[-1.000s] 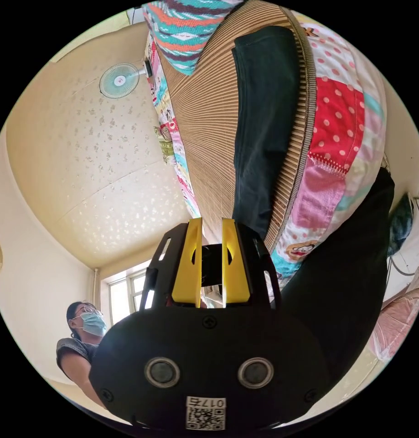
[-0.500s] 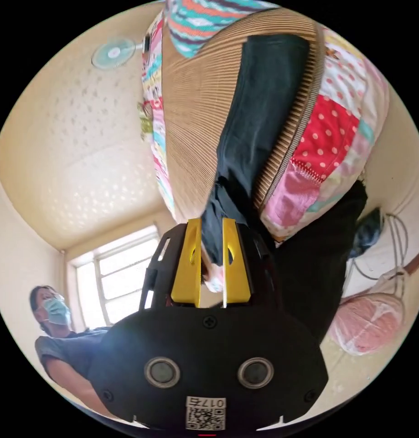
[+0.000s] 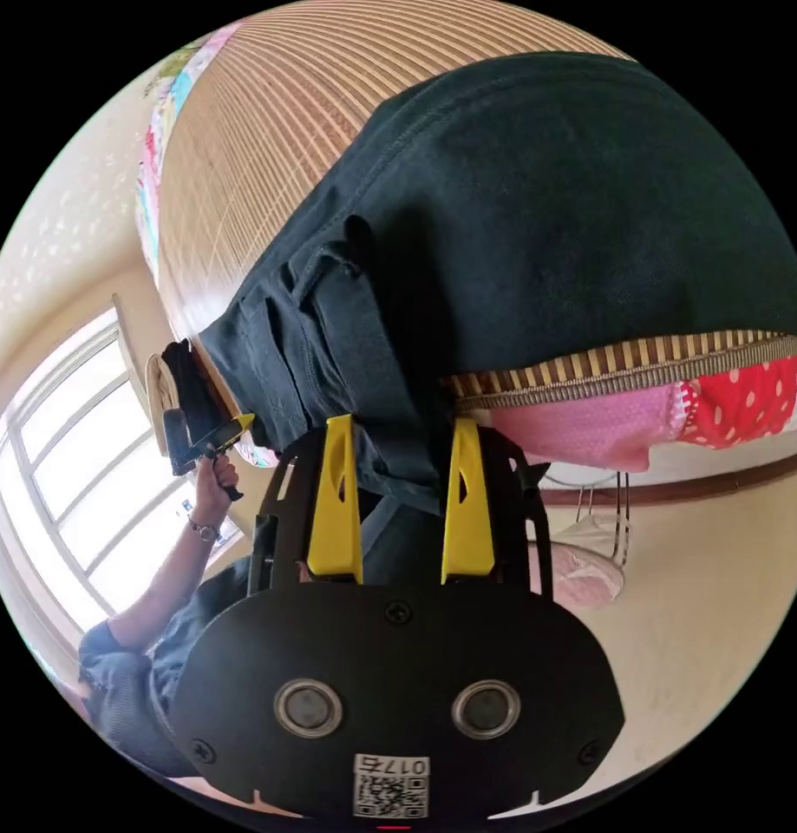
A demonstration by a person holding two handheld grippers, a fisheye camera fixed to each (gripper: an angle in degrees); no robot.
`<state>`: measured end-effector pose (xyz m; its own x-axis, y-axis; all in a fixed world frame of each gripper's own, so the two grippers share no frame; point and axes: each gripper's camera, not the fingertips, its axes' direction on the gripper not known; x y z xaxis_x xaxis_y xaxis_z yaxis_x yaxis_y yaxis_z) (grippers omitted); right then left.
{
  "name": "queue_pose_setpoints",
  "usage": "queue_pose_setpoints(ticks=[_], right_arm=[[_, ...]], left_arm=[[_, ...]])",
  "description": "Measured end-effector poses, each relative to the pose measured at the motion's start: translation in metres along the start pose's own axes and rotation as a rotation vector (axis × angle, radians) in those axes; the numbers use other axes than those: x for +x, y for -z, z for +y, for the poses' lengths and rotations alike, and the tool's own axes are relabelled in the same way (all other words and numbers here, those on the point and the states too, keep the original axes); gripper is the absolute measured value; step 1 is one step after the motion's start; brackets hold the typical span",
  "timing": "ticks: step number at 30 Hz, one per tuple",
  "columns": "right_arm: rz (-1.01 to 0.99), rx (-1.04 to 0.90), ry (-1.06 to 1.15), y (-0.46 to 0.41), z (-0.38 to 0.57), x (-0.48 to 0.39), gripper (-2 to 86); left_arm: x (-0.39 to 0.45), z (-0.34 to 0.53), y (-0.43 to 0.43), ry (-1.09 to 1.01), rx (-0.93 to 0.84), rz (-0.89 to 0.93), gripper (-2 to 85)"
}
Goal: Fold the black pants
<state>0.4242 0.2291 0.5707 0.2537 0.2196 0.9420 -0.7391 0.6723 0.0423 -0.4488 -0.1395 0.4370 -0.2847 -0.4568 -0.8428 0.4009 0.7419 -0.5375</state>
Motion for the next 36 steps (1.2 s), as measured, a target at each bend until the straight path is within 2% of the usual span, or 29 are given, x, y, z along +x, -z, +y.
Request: queue_pose_setpoints(ticks=[2, 5, 7, 10, 14, 15, 17, 19, 21, 23, 25, 26, 28, 30, 32, 34, 36], right_arm=[[-0.034, -0.097, -0.052, -0.001, -0.009, 0.001, 5.3], [0.046, -0.108, 0.075, 0.014, -0.009, -0.042, 3.4], [0.063, -0.083, 0.281, 0.030, 0.004, -0.099, 2.7], [-0.053, -0.016, 0.543, 0.061, 0.030, -0.164, 2.3], [-0.036, 0.095, 0.778, 0.091, 0.045, -0.190, 2.1], [0.028, 0.109, 0.743, 0.093, 0.034, -0.176, 2.0], [0.116, 0.078, 0.539, 0.082, 0.003, -0.134, 1.9], [0.213, -0.010, 0.237, 0.057, -0.035, -0.066, 1.7], [0.246, 0.012, 0.108, 0.053, -0.043, -0.034, 1.4], [0.218, 0.132, 0.073, 0.067, -0.035, -0.028, 1.0], [0.189, 0.335, 0.144, 0.086, -0.015, -0.046, 0.6], [0.190, 0.364, 0.156, 0.087, -0.013, -0.051, 0.6], [0.242, 0.337, 0.157, 0.076, -0.022, -0.063, 0.4], [0.331, 0.293, 0.075, 0.062, -0.039, -0.061, 0.3], [0.334, 0.268, 0.007, 0.049, -0.056, -0.055, 0.3], [0.172, 0.209, -0.080, 0.032, -0.078, -0.049, 0.3], [0.046, 0.184, -0.077, 0.020, -0.091, -0.056, 0.3]], left_arm=[[-0.002, -0.004, 0.000, -0.008, -0.007, 0.006, 11.4], [-0.009, -0.008, 0.001, 0.010, -0.010, 0.056, 11.2], [-0.010, -0.008, 0.006, -0.011, 0.009, 0.056, 11.2], [-0.009, 0.000, 0.019, -0.038, 0.116, 0.034, 11.3], [-0.019, 0.001, 0.023, -0.016, 0.155, 0.152, 14.8], [-0.020, -0.001, 0.022, -0.010, 0.160, 0.154, 14.9], [-0.020, -0.007, 0.016, 0.003, 0.140, 0.158, 14.8], [-0.019, -0.015, 0.008, 0.008, 0.110, 0.144, 14.1], [-0.019, -0.025, -0.003, 0.033, 0.057, 0.105, 12.4], [-0.024, -0.030, -0.005, 0.077, 0.040, 0.091, 10.9], [-0.031, -0.035, -0.006, 0.109, 0.013, 0.111, 9.7], [-0.034, -0.037, -0.006, 0.100, -0.007, 0.125, 8.1], [-0.036, -0.036, -0.004, 0.054, -0.017, 0.193, 5.9], [-0.041, -0.028, 0.010, -0.025, 0.033, 0.463, 5.0], [-0.032, -0.019, 0.028, -0.133, 0.086, 0.594, 4.9], [-0.014, -0.006, 0.054, -0.262, 0.146, 0.597, 4.7], [0.015, 0.010, 0.091, -0.398, 0.231, 0.535, 4.6]])
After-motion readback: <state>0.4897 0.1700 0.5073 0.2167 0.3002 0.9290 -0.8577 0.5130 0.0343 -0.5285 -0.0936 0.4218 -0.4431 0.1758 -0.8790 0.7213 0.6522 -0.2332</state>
